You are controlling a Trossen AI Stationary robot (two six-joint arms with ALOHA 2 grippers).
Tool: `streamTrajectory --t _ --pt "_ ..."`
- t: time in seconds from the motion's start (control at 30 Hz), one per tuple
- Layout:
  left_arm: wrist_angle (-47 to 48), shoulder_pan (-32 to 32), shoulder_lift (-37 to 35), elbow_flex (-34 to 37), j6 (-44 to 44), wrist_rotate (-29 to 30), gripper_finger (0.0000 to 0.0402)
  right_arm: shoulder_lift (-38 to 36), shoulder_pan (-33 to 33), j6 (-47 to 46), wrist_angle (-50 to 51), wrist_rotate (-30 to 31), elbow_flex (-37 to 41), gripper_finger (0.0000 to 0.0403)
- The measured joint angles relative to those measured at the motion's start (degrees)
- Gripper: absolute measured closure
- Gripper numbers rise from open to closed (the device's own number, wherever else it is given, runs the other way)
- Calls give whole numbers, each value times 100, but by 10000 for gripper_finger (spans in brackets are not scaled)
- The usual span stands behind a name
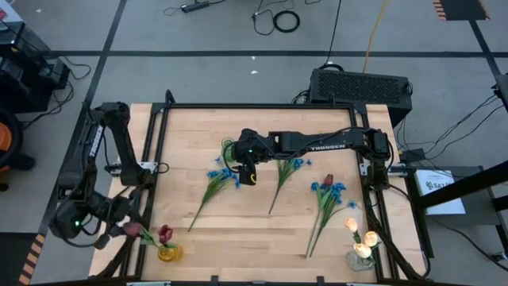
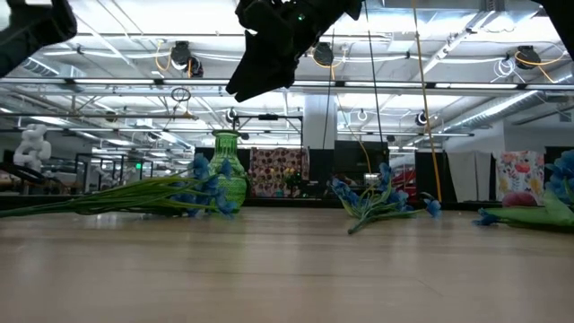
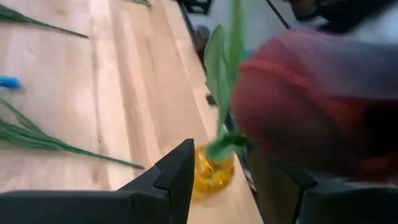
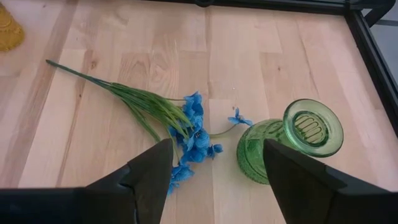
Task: Sort flowers into vase by color
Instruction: Put the left red flower into the yellow vase, then put the red flower into the yellow vase
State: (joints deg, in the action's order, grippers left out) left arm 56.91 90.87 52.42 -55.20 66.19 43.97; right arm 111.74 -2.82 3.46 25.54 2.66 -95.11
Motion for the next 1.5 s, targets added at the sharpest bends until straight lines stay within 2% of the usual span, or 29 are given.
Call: streamTrajectory --t 0.23,0.33,0.53,0.6,0.8,0.97,1.2,1.33,1.5 --pt "-9 220 -594 -2 -195 -928 249 0 43 44 21 2 0 161" --pt "153 349 -816 -7 96 -966 249 0 47 44 50 -1 0 161" --pt "1401 415 -1016 -7 1116 -923 249 0 45 44 63 2 0 161" --pt "1507 415 -1018 -7 1029 -637 249 0 49 44 66 2 -2 161" --pt "1622 296 -1033 -7 345 819 249 0 51 66 43 2 -2 161" --pt "2095 -10 -1085 -7 392 1246 249 0 54 66 -4 2 -2 161" --pt "2060 -655 -1132 -7 341 2092 249 0 56 66 -49 2 -2 161" --pt "1336 -1044 -1103 -4 -315 2229 249 0 56 87 -96 4 -2 161" --pt "-345 -1593 -890 -4 -2092 2233 249 -42 101 174 -68 68 -2 161"
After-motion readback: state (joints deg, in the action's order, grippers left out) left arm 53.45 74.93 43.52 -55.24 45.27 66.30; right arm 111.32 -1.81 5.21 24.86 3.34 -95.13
